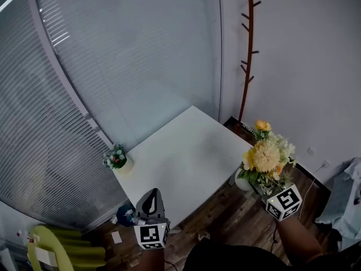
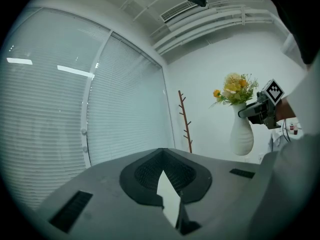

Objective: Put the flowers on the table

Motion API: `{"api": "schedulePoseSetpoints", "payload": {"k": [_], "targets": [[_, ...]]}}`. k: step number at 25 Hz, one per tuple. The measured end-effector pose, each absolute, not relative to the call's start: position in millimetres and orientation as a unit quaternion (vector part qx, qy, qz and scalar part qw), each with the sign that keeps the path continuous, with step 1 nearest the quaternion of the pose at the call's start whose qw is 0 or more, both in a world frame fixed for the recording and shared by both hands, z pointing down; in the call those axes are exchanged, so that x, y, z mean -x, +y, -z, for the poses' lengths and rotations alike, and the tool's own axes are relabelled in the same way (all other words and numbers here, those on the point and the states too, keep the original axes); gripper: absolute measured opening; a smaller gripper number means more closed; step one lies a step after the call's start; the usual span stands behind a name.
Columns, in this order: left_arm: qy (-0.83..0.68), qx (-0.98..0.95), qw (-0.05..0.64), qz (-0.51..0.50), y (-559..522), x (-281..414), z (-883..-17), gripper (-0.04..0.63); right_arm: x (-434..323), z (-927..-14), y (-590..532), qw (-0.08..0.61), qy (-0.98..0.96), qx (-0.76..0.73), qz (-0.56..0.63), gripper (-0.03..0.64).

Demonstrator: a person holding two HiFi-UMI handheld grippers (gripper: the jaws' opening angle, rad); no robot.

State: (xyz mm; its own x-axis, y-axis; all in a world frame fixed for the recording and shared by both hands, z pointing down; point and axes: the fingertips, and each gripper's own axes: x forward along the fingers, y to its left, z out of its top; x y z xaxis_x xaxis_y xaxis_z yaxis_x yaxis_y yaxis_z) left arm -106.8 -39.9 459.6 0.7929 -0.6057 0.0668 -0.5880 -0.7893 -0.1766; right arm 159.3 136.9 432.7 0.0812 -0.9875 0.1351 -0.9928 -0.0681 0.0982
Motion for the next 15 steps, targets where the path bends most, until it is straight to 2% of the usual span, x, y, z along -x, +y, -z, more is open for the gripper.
{"api": "schedulePoseSetpoints", "payload": {"k": [10, 15], "targets": [[0.319, 0.943, 0.066, 0.065, -113.7, 86.8, -483.3, -0.005, -177.9, -440.0, 55.3, 0.06, -0.688, -0.722, -0.026, 0.253], [0.314, 0.942, 0.096, 0.073, -137.6, 70.8, -470.3, -0.005, -188.5, -438.5, 31.3, 0.062, -0.691, -0.72, -0.016, 0.253]]}}
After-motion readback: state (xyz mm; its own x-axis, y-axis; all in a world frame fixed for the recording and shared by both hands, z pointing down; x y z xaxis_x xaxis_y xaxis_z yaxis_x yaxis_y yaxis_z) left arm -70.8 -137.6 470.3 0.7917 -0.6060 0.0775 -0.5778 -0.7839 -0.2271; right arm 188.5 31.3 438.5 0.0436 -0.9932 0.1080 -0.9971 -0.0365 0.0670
